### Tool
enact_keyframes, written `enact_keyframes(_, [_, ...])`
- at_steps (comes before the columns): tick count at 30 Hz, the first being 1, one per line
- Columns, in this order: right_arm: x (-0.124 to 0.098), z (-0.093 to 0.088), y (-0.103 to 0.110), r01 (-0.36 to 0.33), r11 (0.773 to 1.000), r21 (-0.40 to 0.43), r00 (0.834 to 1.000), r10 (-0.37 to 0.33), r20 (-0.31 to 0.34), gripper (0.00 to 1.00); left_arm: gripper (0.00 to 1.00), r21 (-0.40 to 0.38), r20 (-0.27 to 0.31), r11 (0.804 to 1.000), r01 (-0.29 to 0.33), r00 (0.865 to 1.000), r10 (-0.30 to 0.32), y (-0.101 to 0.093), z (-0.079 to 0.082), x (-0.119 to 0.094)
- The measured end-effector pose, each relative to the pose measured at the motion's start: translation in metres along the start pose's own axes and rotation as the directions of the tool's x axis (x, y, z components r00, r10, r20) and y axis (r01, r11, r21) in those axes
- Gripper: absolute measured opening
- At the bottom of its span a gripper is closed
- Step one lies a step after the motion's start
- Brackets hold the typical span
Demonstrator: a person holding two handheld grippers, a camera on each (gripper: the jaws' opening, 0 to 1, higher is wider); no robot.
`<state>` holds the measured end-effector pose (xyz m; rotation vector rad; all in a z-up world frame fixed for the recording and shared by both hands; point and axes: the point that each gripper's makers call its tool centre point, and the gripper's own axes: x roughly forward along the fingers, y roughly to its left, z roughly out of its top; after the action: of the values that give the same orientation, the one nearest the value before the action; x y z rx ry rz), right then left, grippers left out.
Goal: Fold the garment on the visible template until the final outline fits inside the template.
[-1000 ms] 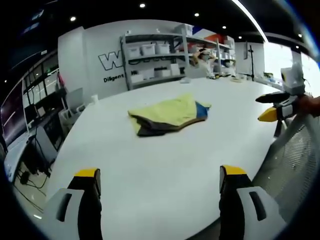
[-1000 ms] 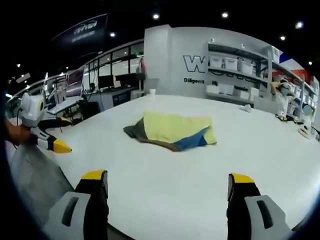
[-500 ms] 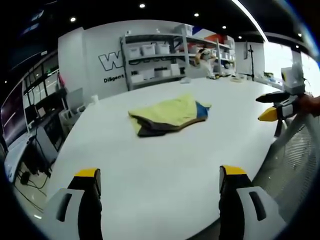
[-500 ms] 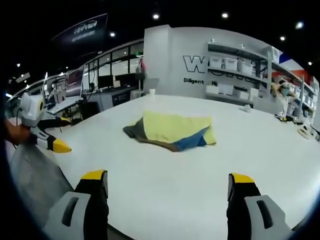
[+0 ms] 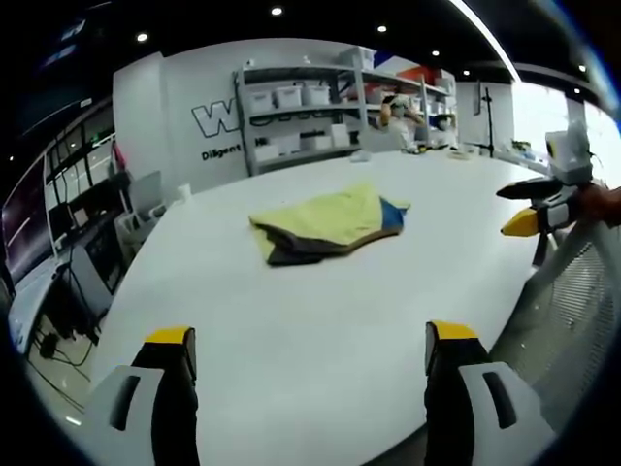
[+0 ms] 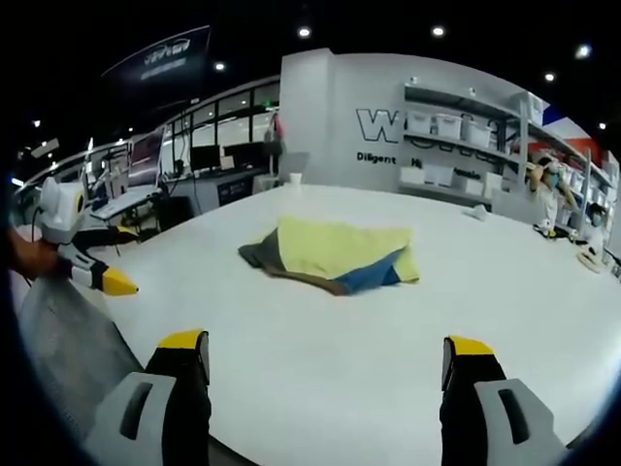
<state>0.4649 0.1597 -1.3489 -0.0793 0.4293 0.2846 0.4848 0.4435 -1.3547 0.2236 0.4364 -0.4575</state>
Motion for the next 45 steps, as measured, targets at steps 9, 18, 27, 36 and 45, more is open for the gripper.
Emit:
enact_keyframes(9, [0.0000,0.0002,0.0000,0.000,1.000,-0.006,1.000,0.000,0.001,0.99,0.96,0.000,-0.001,1.000,0.001,1.000,-0.001,0.0001,-0.0002,-0.0001])
enact_keyframes(18, [-0.0001,-0.0012,-0.0005,0.001,1.000,-0.008,1.000,-0.001,-0.007,0.99,0.95,-0.001,-0.003,1.000,0.002,1.000,-0.002,-0.0001,-0.0004,0.0003])
enact_keyframes(27, [0.0000,-0.0019,0.0003,-0.003,1.000,-0.009,1.000,0.003,-0.011,0.99,0.95,0.003,-0.006,1.000,0.002,1.000,-0.002,-0.0003,-0.0008,0.0005])
enact_keyframes(36, [-0.0002,-0.0024,0.0009,-0.005,1.000,-0.005,1.000,0.005,-0.014,0.98,0.95,0.006,-0.007,1.000,0.001,1.000,-0.001,-0.0005,-0.0014,0.0001])
enact_keyframes(45, [-0.0003,-0.0049,0.0021,-0.013,1.000,-0.002,0.999,0.013,-0.031,0.92,0.95,0.009,-0.008,1.000,-0.002,1.000,0.002,0.0005,-0.0016,0.0002])
